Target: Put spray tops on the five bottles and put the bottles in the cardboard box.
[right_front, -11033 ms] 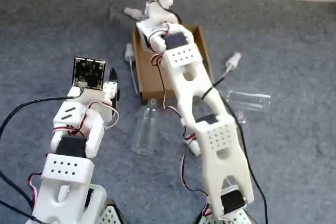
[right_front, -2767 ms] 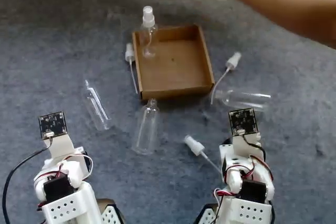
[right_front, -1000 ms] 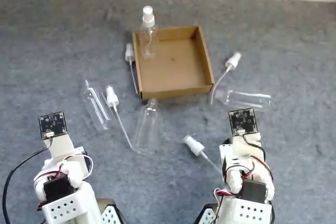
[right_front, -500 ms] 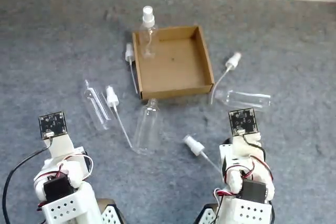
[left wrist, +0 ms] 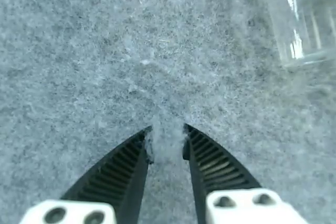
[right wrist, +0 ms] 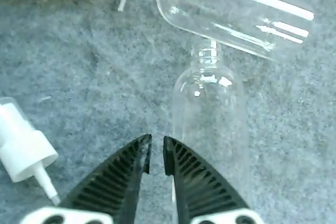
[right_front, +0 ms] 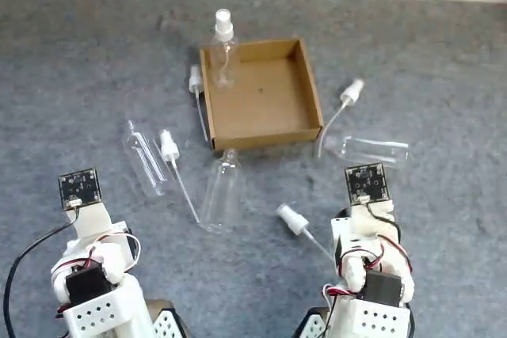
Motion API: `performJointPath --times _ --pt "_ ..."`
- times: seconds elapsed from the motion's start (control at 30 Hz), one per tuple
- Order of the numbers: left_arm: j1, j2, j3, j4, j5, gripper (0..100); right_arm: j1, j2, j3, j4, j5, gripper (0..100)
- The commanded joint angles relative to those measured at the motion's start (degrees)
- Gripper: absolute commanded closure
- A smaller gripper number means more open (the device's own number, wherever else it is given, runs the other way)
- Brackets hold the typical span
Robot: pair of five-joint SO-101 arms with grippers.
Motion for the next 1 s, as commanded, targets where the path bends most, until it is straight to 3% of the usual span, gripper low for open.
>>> performJointPath --times 0.0,0.97 --pt "-0.48 -0.40 1.10 0.53 0.44 94 0.66 0.75 9.80 -0.75 0.44 98.7" --pt "0.66 -0.40 1.10 -0.09 0.26 94 0.48 0.48 9.80 -1.19 0.44 98.7"
